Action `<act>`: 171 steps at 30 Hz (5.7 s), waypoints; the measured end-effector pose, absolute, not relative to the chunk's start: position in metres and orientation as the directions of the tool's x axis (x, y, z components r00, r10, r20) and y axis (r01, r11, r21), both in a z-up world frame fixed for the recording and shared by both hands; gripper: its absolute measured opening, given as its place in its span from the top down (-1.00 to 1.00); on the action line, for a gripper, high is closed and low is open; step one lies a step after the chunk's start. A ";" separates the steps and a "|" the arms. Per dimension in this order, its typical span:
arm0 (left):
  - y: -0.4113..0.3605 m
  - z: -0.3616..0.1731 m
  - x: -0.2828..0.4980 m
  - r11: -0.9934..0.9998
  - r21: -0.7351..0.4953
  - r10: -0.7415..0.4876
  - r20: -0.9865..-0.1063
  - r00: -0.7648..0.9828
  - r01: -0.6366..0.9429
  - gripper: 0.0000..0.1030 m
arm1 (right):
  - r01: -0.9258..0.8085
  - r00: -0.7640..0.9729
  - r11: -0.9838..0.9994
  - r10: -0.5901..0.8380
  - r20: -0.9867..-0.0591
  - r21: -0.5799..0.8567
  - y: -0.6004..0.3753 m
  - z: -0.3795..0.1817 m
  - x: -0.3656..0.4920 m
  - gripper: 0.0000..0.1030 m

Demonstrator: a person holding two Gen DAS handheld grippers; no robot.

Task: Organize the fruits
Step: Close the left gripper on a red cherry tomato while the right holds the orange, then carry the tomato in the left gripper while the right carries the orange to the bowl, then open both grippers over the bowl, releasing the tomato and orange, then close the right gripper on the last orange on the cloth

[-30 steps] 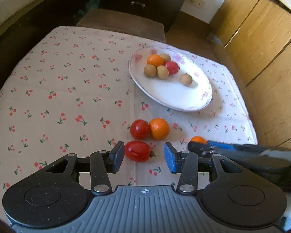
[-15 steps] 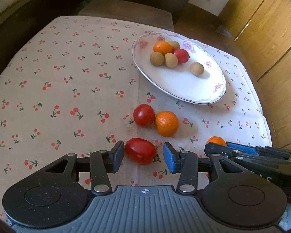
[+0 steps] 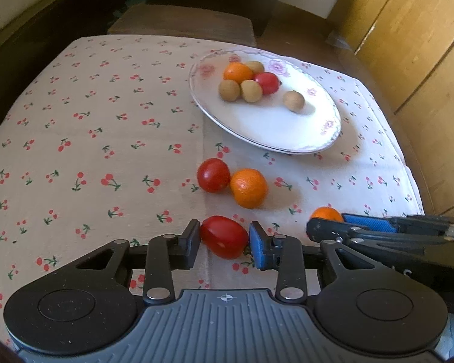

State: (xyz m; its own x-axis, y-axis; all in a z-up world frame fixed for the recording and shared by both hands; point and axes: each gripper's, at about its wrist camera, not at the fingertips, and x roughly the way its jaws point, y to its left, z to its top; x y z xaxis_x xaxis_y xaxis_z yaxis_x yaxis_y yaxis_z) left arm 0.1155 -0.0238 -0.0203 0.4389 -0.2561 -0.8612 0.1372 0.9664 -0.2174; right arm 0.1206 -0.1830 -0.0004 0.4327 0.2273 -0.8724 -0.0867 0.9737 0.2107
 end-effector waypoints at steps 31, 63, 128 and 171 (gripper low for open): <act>-0.025 -0.023 0.080 0.965 -0.205 -0.257 -0.866 0.429 0.165 0.07 | -0.092 0.399 0.976 0.217 -0.891 0.196 -0.186 -0.009 0.087 0.33; -0.030 0.019 0.099 0.950 -0.240 -0.309 -0.807 0.504 0.197 0.27 | -0.063 0.488 0.972 0.229 -0.843 0.228 -0.196 0.024 0.101 0.35; -0.034 0.014 0.198 0.961 -0.257 -0.269 -0.791 0.549 0.102 0.13 | -0.039 0.558 0.974 0.207 -0.803 0.224 -0.201 0.012 0.204 0.33; 0.023 0.033 0.157 0.946 -0.318 -0.298 -0.776 0.556 0.064 0.00 | -0.175 0.433 0.951 0.306 -0.848 0.254 -0.133 -0.005 0.158 0.32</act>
